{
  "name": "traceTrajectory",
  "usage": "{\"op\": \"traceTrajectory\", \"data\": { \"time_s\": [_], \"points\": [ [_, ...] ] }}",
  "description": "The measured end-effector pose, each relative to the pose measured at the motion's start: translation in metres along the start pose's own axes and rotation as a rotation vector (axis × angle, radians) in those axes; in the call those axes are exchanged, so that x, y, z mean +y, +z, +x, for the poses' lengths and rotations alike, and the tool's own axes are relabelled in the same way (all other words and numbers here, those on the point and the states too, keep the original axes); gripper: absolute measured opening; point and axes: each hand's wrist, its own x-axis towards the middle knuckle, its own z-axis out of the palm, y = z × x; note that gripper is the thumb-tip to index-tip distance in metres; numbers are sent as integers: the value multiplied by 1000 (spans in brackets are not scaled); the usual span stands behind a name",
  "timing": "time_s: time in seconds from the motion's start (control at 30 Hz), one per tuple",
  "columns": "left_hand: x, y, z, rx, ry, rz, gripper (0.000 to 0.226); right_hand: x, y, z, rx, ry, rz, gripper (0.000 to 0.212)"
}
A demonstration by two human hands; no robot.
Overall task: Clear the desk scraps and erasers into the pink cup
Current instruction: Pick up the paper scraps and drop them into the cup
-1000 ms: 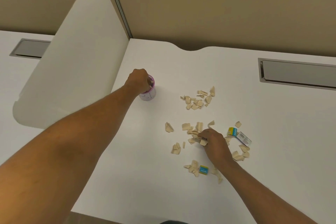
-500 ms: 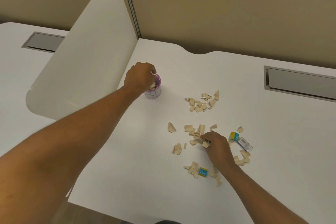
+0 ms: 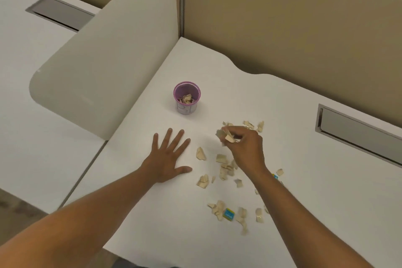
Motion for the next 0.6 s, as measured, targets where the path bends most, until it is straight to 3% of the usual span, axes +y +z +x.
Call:
{"op": "traceTrajectory", "data": {
  "time_s": [0.3,0.47,0.6],
  "points": [
    [-8,9,13,-62,25,-67,124,-75,65,126,-117,-328,-427,19],
    [-7,9,12,-60,29,-68,127,-82,96,154,-296,-343,-782,25],
    [-7,8,11,-56,29,-61,127,-86,103,160,-371,-282,-823,39]
  ]
}}
